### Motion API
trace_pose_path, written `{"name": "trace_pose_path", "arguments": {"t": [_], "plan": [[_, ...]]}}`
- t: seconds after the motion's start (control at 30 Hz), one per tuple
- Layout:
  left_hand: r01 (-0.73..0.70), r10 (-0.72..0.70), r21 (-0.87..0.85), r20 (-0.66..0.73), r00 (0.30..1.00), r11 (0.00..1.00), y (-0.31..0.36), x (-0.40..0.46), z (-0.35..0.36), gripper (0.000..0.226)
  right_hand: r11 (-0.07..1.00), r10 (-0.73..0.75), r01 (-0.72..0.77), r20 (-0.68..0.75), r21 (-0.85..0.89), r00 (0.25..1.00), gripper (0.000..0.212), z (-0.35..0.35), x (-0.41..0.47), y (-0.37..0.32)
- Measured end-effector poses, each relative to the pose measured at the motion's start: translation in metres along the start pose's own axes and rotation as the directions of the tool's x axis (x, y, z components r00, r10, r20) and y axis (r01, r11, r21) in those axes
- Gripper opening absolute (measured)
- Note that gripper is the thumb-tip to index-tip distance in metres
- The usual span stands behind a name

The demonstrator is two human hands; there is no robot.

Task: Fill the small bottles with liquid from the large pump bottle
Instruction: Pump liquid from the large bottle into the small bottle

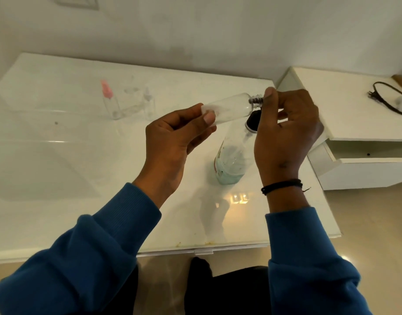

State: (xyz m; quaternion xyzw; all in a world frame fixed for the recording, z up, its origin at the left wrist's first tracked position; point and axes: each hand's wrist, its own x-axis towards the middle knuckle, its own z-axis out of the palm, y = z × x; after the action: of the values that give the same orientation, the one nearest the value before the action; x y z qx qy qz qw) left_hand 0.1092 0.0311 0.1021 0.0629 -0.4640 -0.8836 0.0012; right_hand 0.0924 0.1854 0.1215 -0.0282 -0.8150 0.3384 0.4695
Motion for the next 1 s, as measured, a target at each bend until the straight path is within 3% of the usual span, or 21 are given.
{"name": "trace_pose_path", "arguments": {"t": [0.17,1.0], "plan": [[-0.001,0.001,0.024,0.012,1.0,1.0,-0.0012,0.0008,0.0003,0.03,1.0,-0.021,0.021,-0.049,-0.015,0.999,0.026,-0.0005,0.0039,-0.0017],[-0.014,0.014,0.018,-0.01,1.0,1.0,0.0023,0.0008,0.0032,0.037,0.998,0.02,-0.019,-0.012,0.062,1.0,0.023,0.0003,0.0022,0.003]]}}
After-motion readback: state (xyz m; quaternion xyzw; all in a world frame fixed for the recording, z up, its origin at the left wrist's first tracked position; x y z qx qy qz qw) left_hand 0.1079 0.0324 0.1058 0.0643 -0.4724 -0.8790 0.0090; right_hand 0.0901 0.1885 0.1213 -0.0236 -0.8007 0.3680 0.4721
